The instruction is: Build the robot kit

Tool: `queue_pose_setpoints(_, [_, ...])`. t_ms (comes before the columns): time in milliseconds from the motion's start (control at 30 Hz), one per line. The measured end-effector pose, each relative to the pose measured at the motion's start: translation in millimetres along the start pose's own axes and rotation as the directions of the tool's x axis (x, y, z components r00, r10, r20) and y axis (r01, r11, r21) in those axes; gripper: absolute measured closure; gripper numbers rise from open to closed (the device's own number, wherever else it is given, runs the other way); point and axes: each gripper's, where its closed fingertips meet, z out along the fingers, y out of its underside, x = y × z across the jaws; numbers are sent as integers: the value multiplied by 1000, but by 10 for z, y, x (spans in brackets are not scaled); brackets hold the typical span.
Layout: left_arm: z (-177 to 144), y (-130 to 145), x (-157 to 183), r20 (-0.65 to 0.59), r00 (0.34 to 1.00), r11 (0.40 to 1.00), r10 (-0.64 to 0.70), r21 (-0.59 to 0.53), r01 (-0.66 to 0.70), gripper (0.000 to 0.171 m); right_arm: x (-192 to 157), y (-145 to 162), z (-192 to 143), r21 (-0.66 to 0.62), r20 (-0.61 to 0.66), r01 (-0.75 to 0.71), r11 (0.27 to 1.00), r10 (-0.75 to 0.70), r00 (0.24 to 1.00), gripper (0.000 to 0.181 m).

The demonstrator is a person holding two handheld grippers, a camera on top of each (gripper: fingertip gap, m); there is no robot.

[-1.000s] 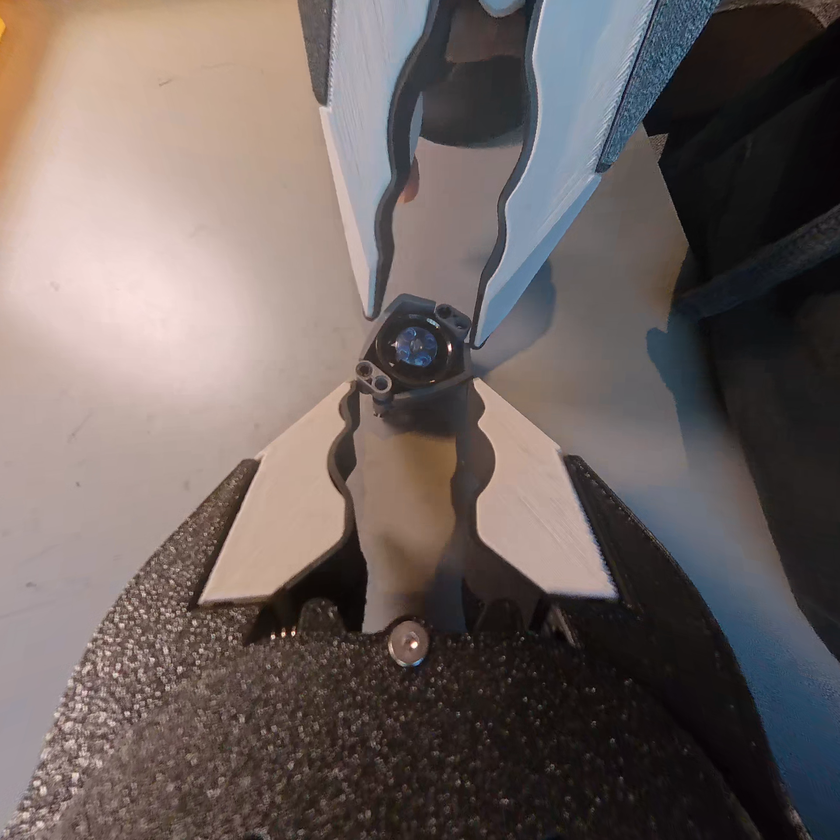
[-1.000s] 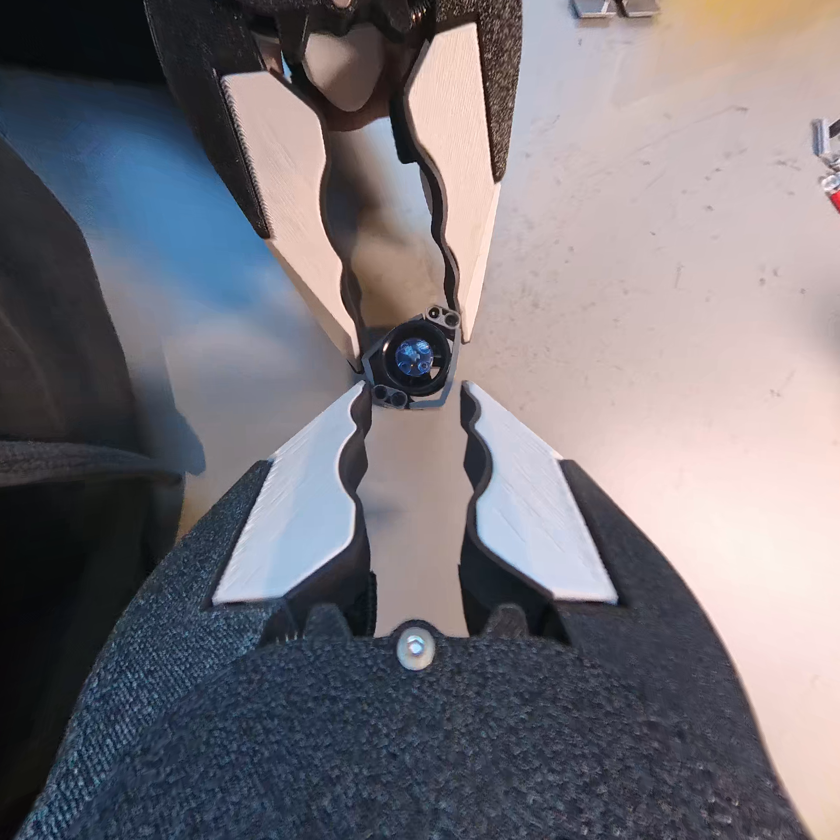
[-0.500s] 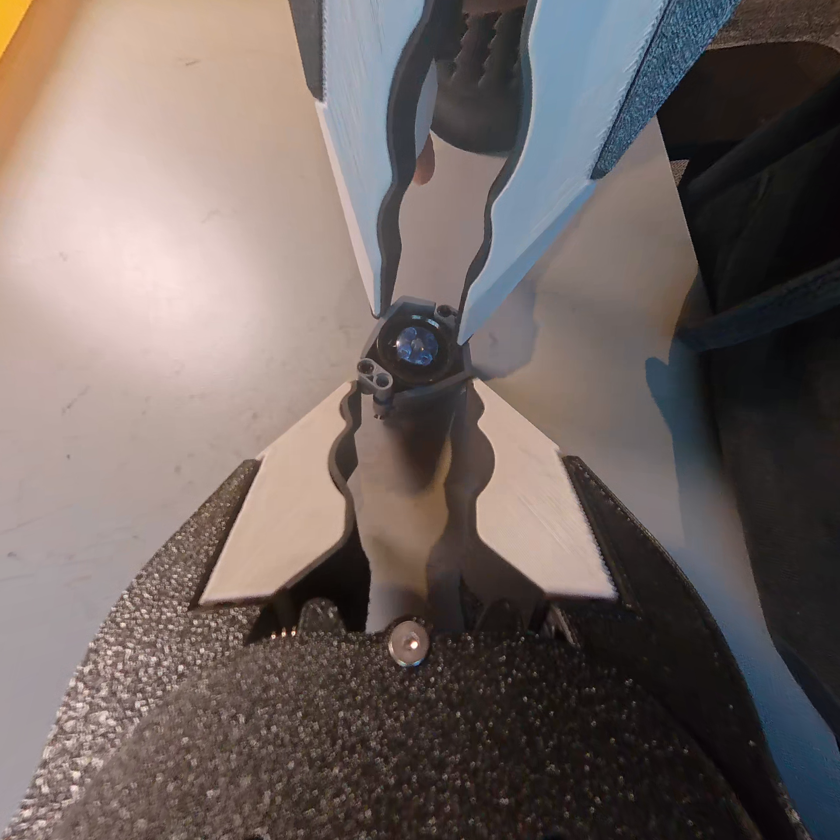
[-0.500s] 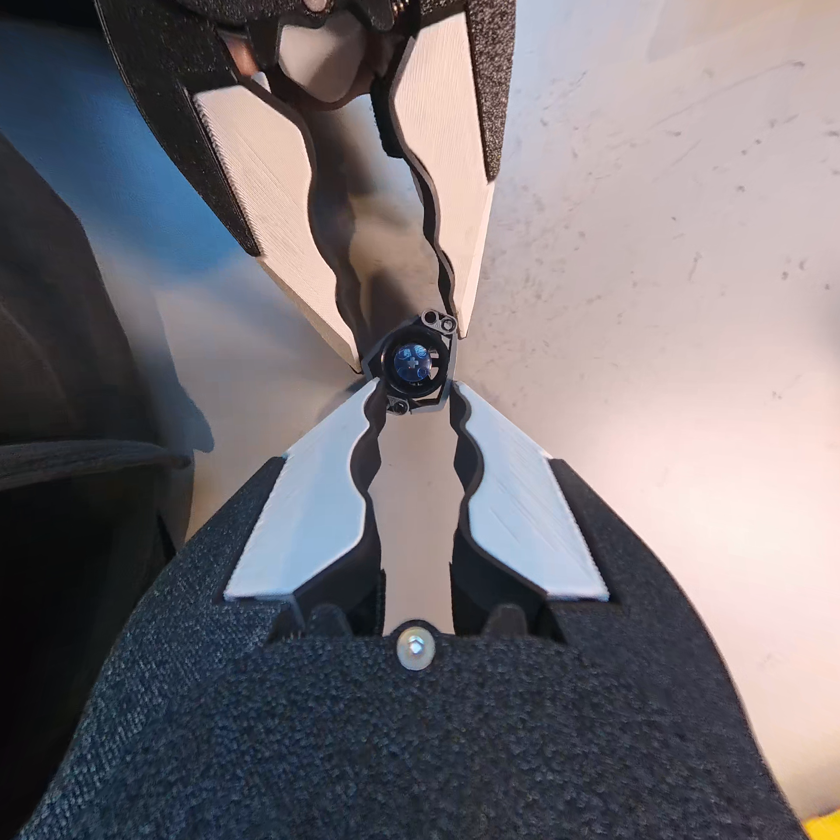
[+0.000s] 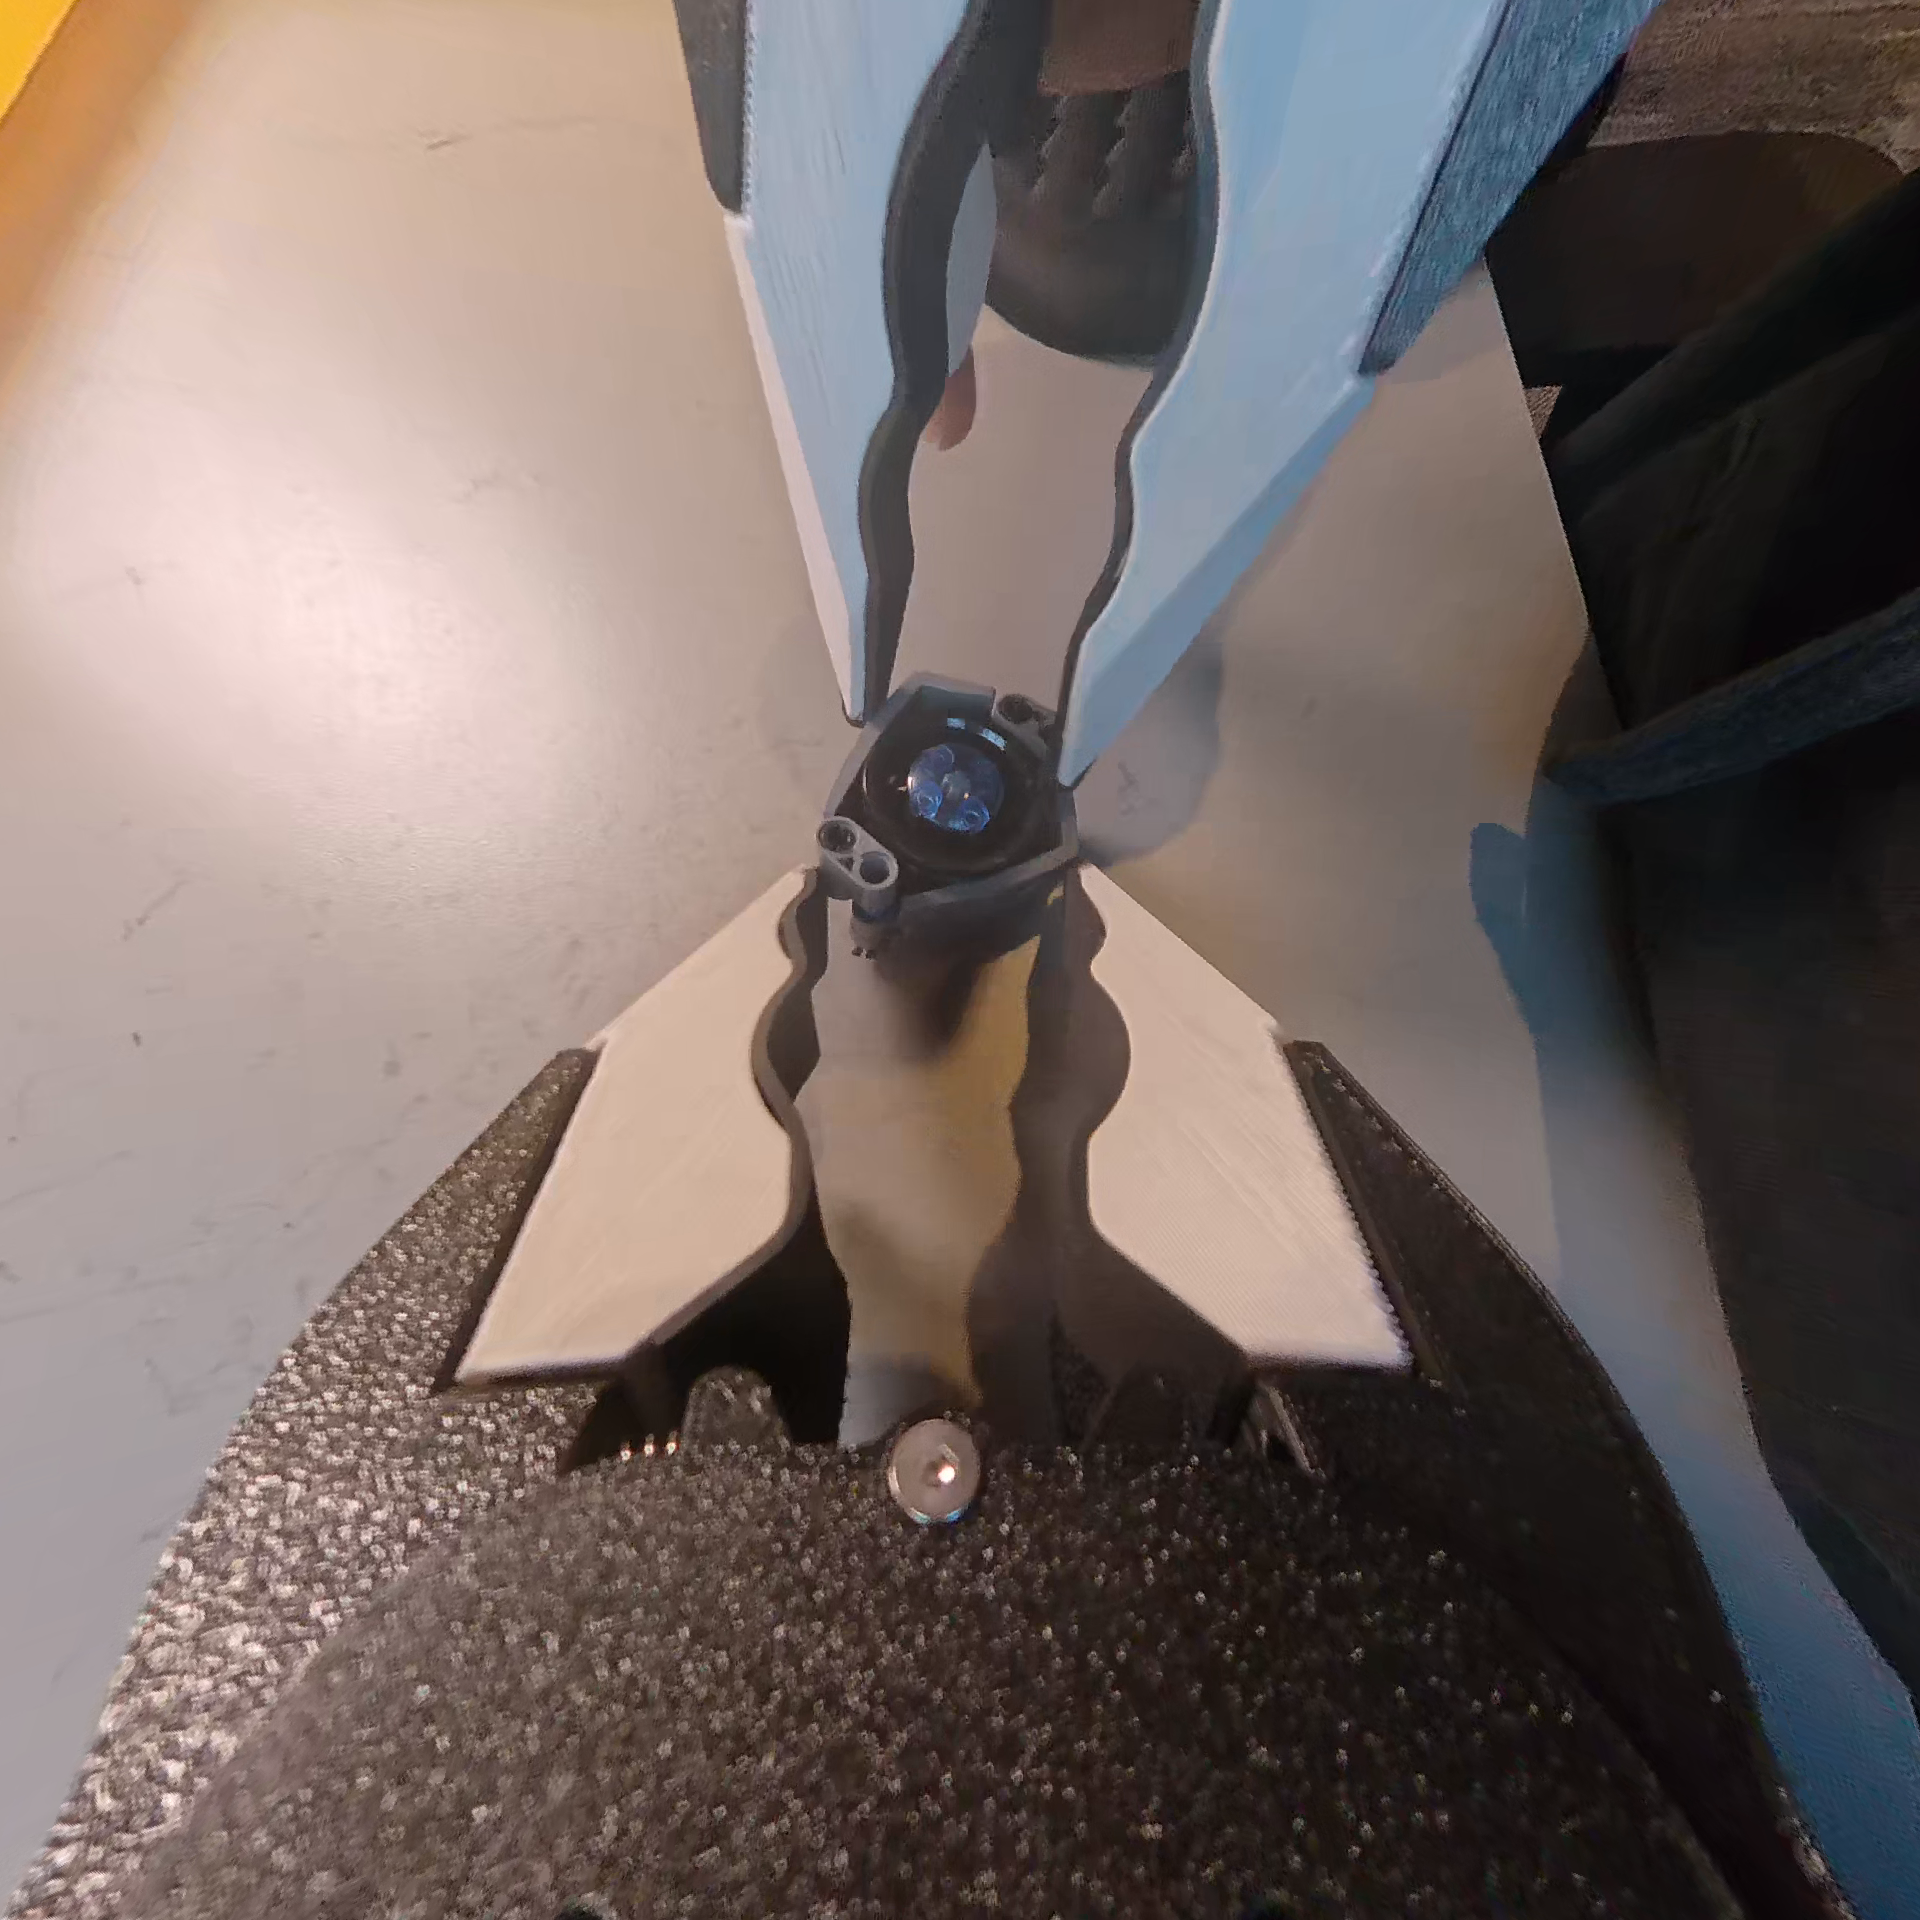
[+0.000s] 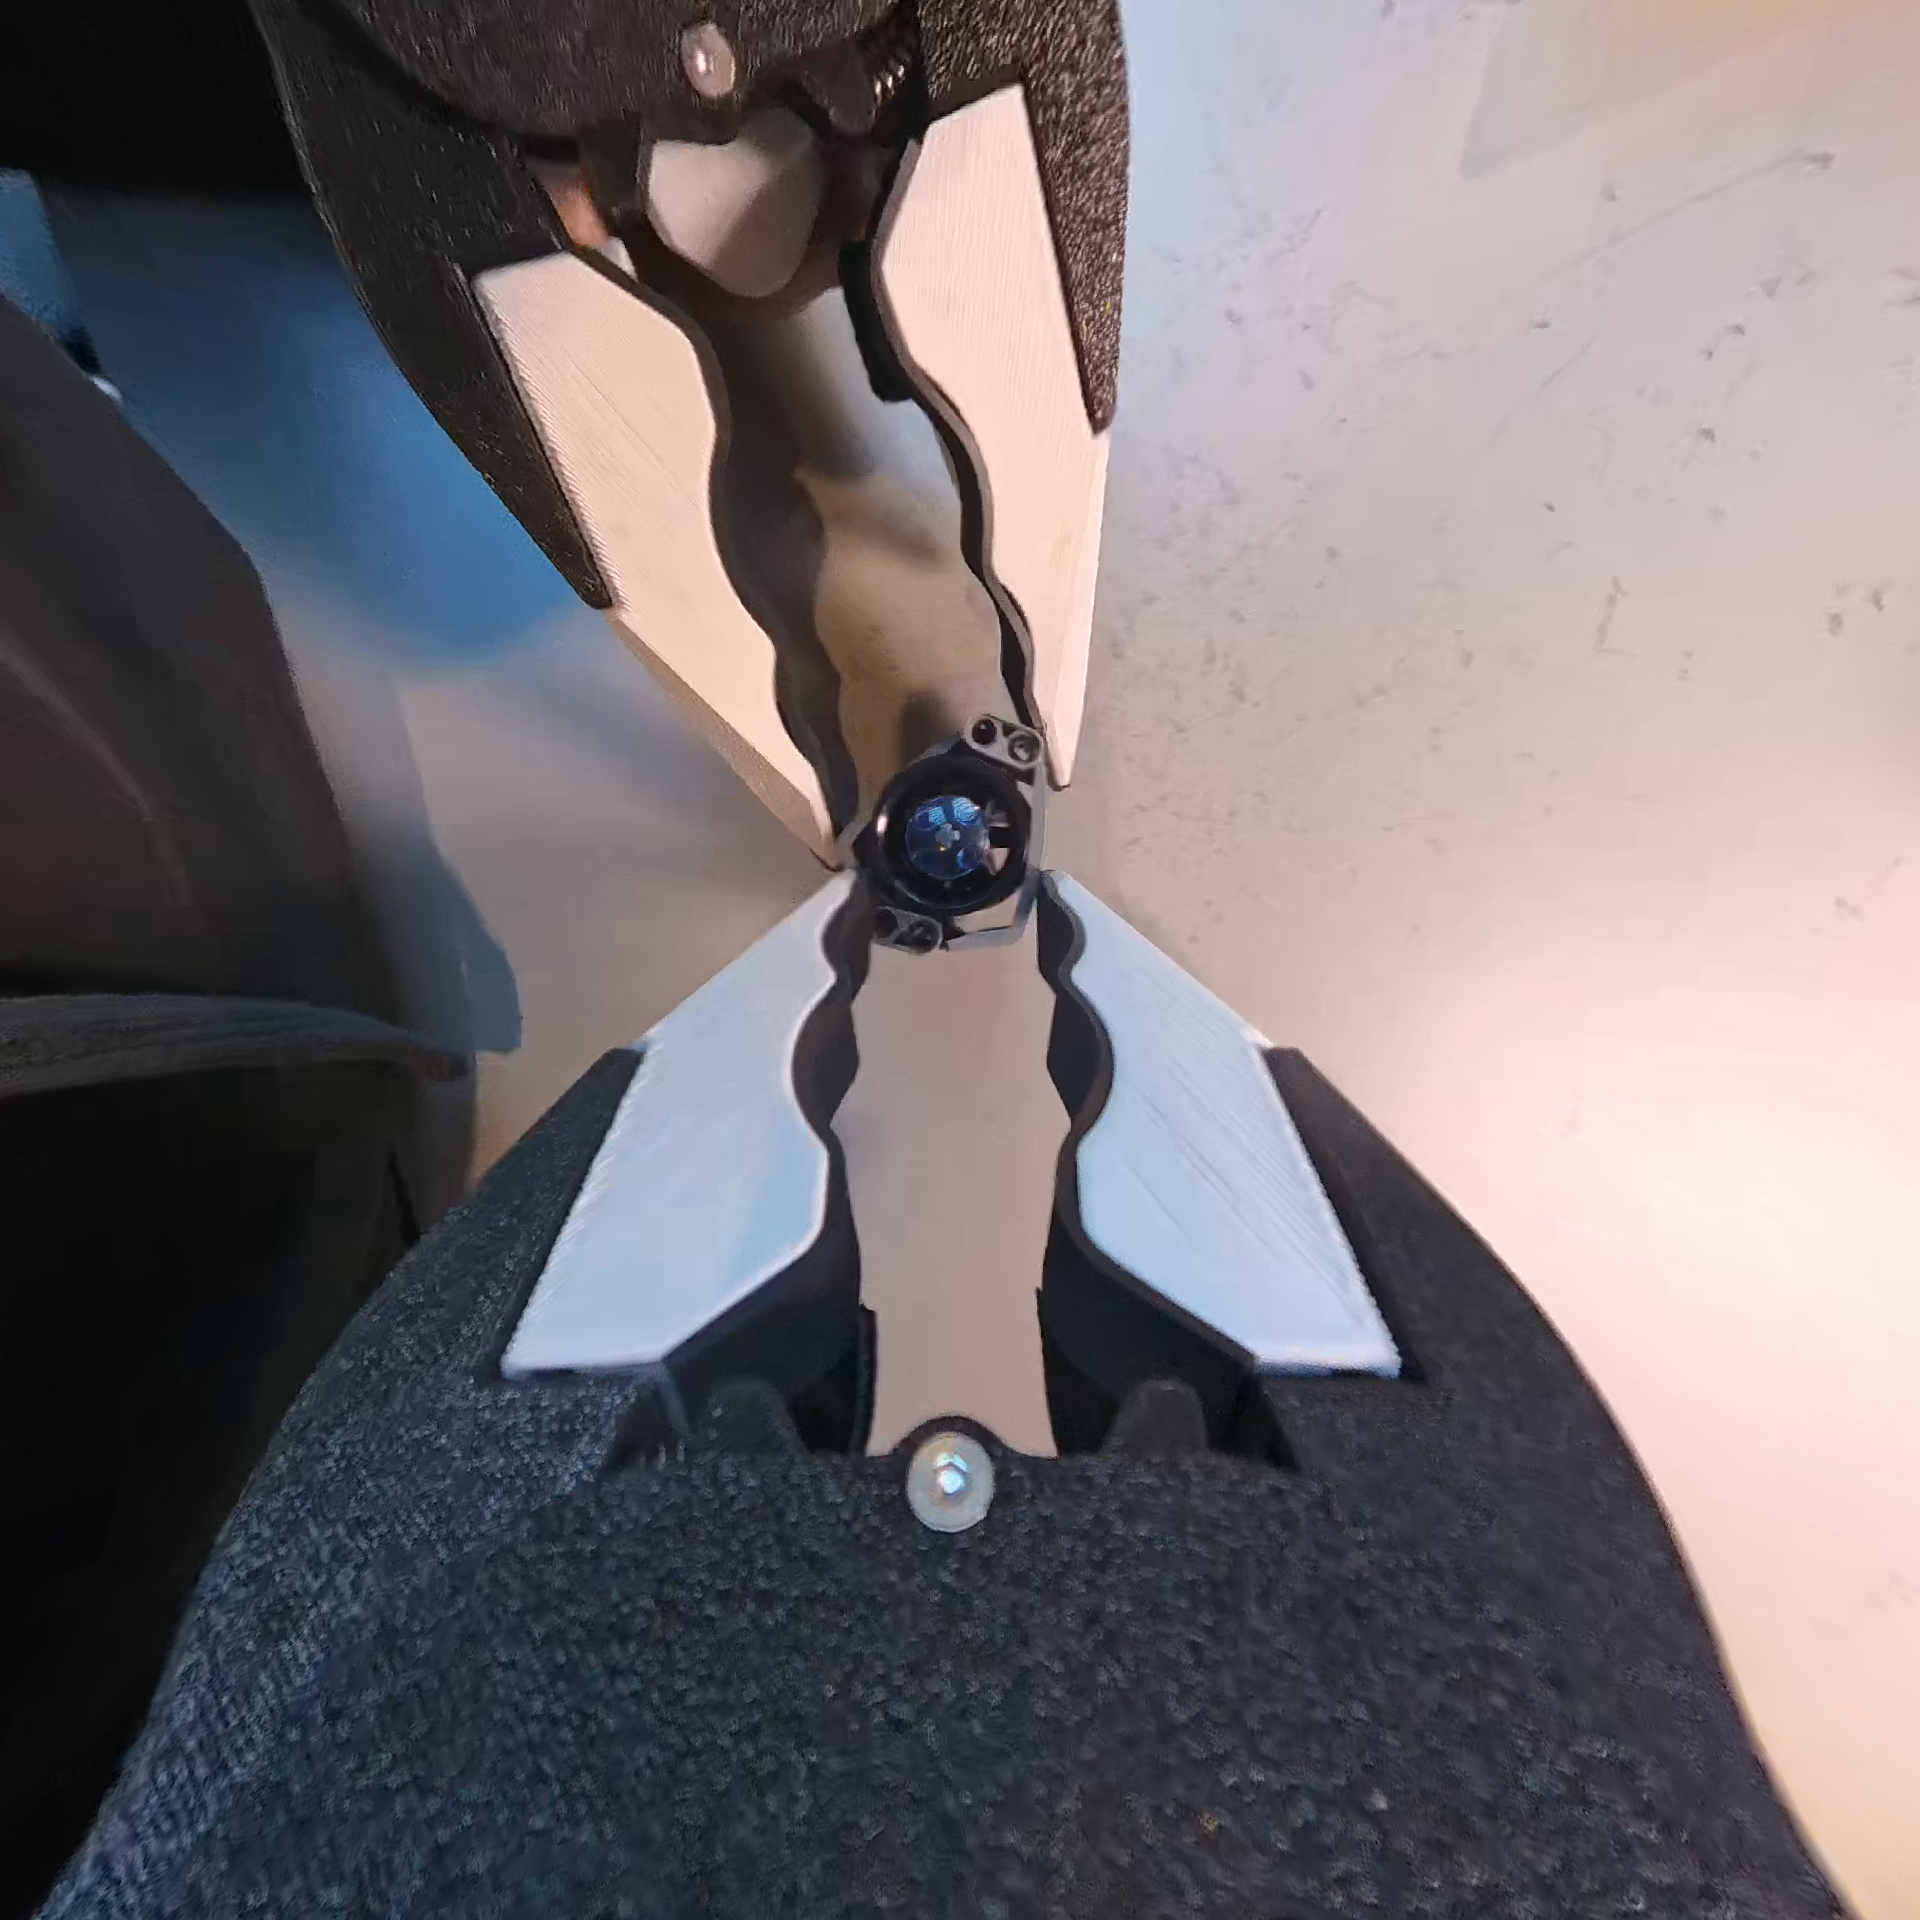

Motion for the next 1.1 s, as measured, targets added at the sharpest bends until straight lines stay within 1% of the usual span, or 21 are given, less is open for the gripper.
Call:
queue_pose_setpoints(33, [-2, 3, 1, 1, 1000, 1000, 5, -2, -5, 127, -30, -9, -25, 10, 44, -22, 1000, 22, 999, 144])
queue_pose_setpoints(67, [-1, 0, 1, 2, 1000, 1000, 4, -1, -4, 127, -3, -8, -50, 11, 52, -34, 999, 33, 998, 145])
queue_pose_setpoints(200, [1, 0, 2, -1, 1000, 1000, 8, 0, -8, 127, 26, 74, -43, -41, 62, 9, 999, -6, 998, 158])
queue_pose_setpoints(500, [3, -3, 7, -3, 1000, 1000, -10, 5, 10, 127, 7, 81, -30, -112, 45, 51, 992, -46, 998, 159])
queue_pose_setpoints(533, [5, -10, 11, -5, 1000, 1000, -18, 9, 18, 127, 21, 142, -6, -151, 23, 66, 986, -63, 998, 158])
queue_pose_setpoints(567, [6, -20, 19, -10, 1000, 999, -29, 13, 29, 128, 18, 139, 7, -145, 11, 92, 985, -92, 996, 159])
queue_pose_setpoints(667, [-3, -8, 11, 9, 1000, 1000, -14, -4, 14, 128, 15, 114, 9, -120, 5, 81, 989, -81, 997, 160])
queue_pose_setpoints(767, [-7, -9, 5, -2, 1000, 1000, -27, 2, 27, 127, 32, 112, 11, -109, 44, 45, 993, -40, 998, 159])
queue_pose_setpoints(833, [-8, -9, 9, -2, 1000, 1000, -23, 4, 23, 127, 9, 99, -35, -101, 87, 37, 994, -28, 996, 153])
queue_pose_setpoints(867, [-9, -9, 11, -3, 1000, 1000, -16, 3, 16, 127, 14, 38, -83, -68, 103, 14, 998, -7, 995, 152])
queue_pose_setpoints(933, [-8, -14, 14, -8, 1000, 1000, -19, 8, 19, 127, 67, -100, -153, -11, 97, -28, 1000, 29, 995, 151])
queue_pose_setpoints(1000, [-5, -19, 16, -10, 1000, 1000, -21, 12, 21, 127, 89, -187, -121, 17, 67, -43, 999, 42, 997, 155])
queue_pose_setpoints(1100, [2, -22, 20, 2, 1000, 1000, -8, 11, 8, 127, 96, -234, -3, 30, 43, -66, 997, 65, 997, 165])
